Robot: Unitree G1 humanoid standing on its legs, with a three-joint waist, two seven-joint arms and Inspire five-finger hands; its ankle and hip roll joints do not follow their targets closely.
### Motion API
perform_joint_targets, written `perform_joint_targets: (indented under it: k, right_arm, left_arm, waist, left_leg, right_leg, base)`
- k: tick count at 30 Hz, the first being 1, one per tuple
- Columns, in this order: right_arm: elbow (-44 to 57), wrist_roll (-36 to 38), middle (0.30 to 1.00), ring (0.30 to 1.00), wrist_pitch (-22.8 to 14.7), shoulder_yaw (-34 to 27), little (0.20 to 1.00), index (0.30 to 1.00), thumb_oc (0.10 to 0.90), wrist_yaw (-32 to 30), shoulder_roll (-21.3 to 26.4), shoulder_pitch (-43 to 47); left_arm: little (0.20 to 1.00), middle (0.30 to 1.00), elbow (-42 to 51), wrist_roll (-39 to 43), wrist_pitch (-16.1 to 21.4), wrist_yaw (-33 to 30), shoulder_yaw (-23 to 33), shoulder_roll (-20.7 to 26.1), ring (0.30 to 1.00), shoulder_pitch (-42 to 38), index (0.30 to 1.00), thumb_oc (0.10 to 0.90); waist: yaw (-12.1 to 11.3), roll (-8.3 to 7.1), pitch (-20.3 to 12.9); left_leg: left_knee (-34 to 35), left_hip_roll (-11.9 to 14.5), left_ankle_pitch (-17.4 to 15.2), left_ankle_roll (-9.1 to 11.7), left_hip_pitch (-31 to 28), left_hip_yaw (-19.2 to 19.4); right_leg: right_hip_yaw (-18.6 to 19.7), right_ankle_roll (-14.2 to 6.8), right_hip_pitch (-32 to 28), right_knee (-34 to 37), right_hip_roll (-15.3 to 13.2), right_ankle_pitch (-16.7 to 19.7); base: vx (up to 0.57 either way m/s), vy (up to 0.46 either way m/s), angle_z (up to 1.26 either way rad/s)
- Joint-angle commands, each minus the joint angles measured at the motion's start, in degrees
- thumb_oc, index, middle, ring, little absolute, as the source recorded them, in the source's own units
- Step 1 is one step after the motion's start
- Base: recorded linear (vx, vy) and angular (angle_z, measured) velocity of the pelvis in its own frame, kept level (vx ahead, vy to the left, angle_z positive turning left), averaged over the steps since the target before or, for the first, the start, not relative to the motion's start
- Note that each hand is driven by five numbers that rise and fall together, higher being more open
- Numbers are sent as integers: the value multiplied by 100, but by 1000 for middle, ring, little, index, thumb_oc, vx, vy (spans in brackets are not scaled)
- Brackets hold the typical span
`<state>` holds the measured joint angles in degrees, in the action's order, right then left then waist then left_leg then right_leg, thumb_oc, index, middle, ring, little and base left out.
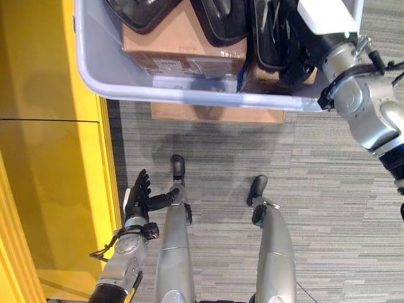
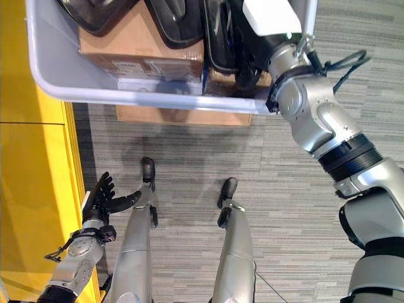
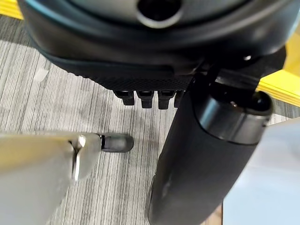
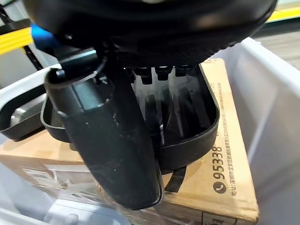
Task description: Move parts from the plastic box to the shelf.
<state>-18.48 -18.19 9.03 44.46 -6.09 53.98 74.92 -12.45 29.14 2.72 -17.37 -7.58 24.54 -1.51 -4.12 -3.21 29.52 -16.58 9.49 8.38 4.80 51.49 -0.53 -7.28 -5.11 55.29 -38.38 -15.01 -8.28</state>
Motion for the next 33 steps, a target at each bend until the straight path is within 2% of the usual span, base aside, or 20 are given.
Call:
perform_joint_targets:
  k: [1,5,9,10,11,24,26,29,33]
  right_arm:
    - [12,-505,1000,1000,77,-9,1000,1000,900,-585,560,789]
    - [-50,-550,1000,1000,130,-62,1000,1000,900,-642,491,711]
    - [-127,-625,1000,1000,143,-12,1000,1000,900,-598,403,655]
    - [-153,-700,509,509,149,62,509,509,549,-527,368,621]
    - [-143,-708,305,305,152,68,305,305,404,-516,361,612]
    - [8,-820,300,300,120,157,300,300,400,-295,446,373]
    - [303,-820,300,300,61,64,300,300,400,-210,556,175]
    - [391,-788,300,300,37,34,300,300,400,-187,590,118]
    - [700,-637,300,300,-96,-14,300,300,400,-74,713,-55]
  left_arm:
    - [1000,1000,533,162,349,-207,187,165,1000,304,1000,900]
    - [1000,1000,633,165,357,-279,151,122,1000,287,1000,900]
    - [1000,1000,626,192,366,-312,114,89,1000,256,1000,900]
    - [1000,1000,607,201,361,-312,99,78,1000,225,1000,900]
    - [1000,1000,596,197,355,-307,95,75,1000,213,1000,900]
    - [1000,1000,431,138,336,-288,136,130,1000,150,1000,900]
    - [1000,1000,357,101,290,-234,140,153,1000,160,1000,900]
    - [1000,1000,295,86,276,-205,137,176,1000,166,1000,900]
    - [1000,1000,182,65,232,-105,143,242,1000,179,1000,900]
  waist:
    - [-16,146,28]
    - [-15,176,28]
    - [-18,174,28]
    - [-16,170,28]
    - [-10,169,28]
    - [7,105,28]
    - [17,39,28]
    - [14,10,28]
    - [-8,-103,28]
  left_leg:
    - [-1546,-94,-1723,-110,54,-14]
    - [-1967,-105,-1864,-141,403,-79]
    - [-2009,-107,-1890,-155,476,-96]
    - [-2002,-117,-1887,-162,488,-105]
    - [-1994,-118,-1885,-163,491,-104]
    - [-1806,-130,-1859,-143,82,-80]
    - [-1656,-127,-1841,-126,-252,-56]
    - [-1571,-124,-1820,-118,-403,-36]
    - [-1180,-117,-1716,-84,-1054,-1]
  right_leg:
    - [-77,33,-591,203,352,-435]
    - [-9,90,-213,-199,346,-575]
    - [-23,100,-130,-270,334,-599]
    - [-14,101,-109,-285,345,-597]
    - [-14,101,-106,-281,343,-600]
    - [-68,110,-484,-152,357,-608]
    - [-98,89,-791,-40,358,-579]
    - [-97,86,-954,52,373,-556]
    - [-130,49,-1630,462,383,-437]
  base:
    - [0,0,0]
    - [0,0,0]
    - [0,0,0]
    - [0,0,0]
    - [0,0,0]
    - [-2,1,0]
    - [-28,22,5]
    - [-6,3,1]
    - [-42,22,2]
